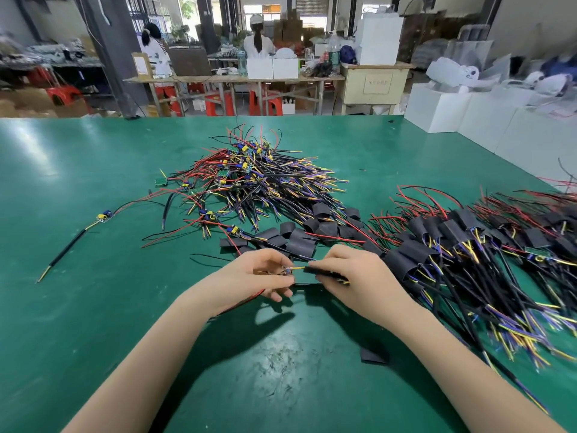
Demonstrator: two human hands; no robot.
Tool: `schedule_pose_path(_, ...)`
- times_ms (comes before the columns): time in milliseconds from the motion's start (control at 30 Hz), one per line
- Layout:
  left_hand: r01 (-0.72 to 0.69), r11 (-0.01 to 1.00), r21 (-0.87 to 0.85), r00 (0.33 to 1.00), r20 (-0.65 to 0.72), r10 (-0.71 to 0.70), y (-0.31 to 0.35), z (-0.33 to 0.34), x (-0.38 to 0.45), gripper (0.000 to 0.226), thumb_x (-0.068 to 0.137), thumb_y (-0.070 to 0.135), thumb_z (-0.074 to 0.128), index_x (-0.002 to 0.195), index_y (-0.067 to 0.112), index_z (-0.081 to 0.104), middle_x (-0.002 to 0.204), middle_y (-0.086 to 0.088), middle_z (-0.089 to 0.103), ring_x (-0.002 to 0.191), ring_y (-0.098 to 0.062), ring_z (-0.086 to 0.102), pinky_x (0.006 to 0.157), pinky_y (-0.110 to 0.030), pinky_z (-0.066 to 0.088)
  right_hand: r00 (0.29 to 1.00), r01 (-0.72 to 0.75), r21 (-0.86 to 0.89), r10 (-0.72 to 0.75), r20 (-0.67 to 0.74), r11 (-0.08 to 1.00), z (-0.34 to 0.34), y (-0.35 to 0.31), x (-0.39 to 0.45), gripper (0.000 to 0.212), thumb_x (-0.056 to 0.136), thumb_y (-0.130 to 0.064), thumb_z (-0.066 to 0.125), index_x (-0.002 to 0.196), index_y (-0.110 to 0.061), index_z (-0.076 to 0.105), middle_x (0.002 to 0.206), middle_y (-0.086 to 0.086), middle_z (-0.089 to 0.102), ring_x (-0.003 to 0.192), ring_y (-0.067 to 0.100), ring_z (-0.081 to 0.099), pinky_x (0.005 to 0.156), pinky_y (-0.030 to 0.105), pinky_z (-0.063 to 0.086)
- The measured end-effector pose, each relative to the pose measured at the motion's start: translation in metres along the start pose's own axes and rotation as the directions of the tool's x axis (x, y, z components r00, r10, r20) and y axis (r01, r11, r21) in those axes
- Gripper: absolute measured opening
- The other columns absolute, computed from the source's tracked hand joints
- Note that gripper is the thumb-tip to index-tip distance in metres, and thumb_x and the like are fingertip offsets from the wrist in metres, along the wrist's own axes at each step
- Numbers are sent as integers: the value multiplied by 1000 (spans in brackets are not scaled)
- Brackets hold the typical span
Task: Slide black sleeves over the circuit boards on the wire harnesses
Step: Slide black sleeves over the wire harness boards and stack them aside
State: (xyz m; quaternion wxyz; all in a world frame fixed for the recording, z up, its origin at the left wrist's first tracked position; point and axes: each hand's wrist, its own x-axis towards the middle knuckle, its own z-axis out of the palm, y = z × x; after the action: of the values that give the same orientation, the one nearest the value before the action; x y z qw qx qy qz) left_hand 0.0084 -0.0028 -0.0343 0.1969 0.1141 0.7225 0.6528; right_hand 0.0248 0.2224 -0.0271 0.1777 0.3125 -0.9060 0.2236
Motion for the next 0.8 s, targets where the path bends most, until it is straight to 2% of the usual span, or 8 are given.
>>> schedule_pose_path(67, -29, 998, 54, 999, -35, 31, 2, -2, -1, 9, 90, 4, 64, 99, 5, 63, 90, -13, 71, 76, -20, 69, 63, -23, 53, 997, -26, 71, 31, -67, 997, -1, 1, 1, 22, 83, -7, 71, 104, -13, 75, 90, 3, 67, 77, 22, 64, 69, 33, 53)
schedule_pose_path(167, -88, 992, 86, 992, -81, 95, 6, 0, -2, 5, 89, 3, 65, 93, 6, 66, 83, -11, 72, 71, -17, 67, 59, -21, 51, 995, -23, 191, 41, -93, 981, -1, -1, 2, 28, 81, 0, 70, 108, -10, 73, 96, 4, 69, 80, 18, 64, 75, 23, 50)
schedule_pose_path(267, -152, 972, 177, 981, -90, 169, 9, 3, -3, 12, 84, 0, 71, 94, 3, 67, 81, -9, 71, 70, -15, 64, 62, -22, 51, 996, -49, 286, 67, -55, 957, 0, -6, 2, 31, 78, -9, 76, 109, -11, 73, 101, -1, 71, 89, 7, 64, 81, 13, 45)
schedule_pose_path(367, -214, 945, 247, 968, -79, 240, 12, 3, -5, 20, 78, -3, 75, 96, 2, 68, 86, -9, 72, 71, -14, 63, 71, -21, 52, 991, -125, 350, 133, 1, 928, -2, -5, 3, 32, 77, -18, 79, 109, -17, 74, 101, -7, 71, 89, 0, 61, 75, 7, 41)
schedule_pose_path(500, -276, 927, 255, 951, -67, 301, 13, 1, -6, 24, 74, -5, 78, 95, 5, 70, 91, -8, 73, 77, -12, 64, 77, -22, 51, 968, -241, 498, 244, 60, 833, -5, -1, 3, 35, 72, -17, 83, 106, -20, 75, 100, -7, 70, 88, 2, 64, 71, 11, 49)
schedule_pose_path(633, -309, 910, 276, 943, -40, 332, 12, 0, -6, 27, 74, -6, 78, 96, 9, 72, 95, -4, 74, 83, -13, 66, 81, -23, 53, 958, -275, 575, 268, 100, 770, -5, 0, 4, 35, 69, -10, 85, 102, -18, 76, 95, -3, 71, 82, 3, 66, 72, 13, 49)
schedule_pose_path(800, -312, 912, 266, 942, -39, 333, 12, -1, -6, 32, 73, -4, 80, 101, 10, 70, 98, -8, 74, 85, -14, 68, 80, -23, 55, 958, -265, 486, 286, 32, 832, -6, -1, 5, 31, 65, -17, 87, 93, -25, 76, 90, -8, 73, 85, 6, 65, 79, 23, 49)
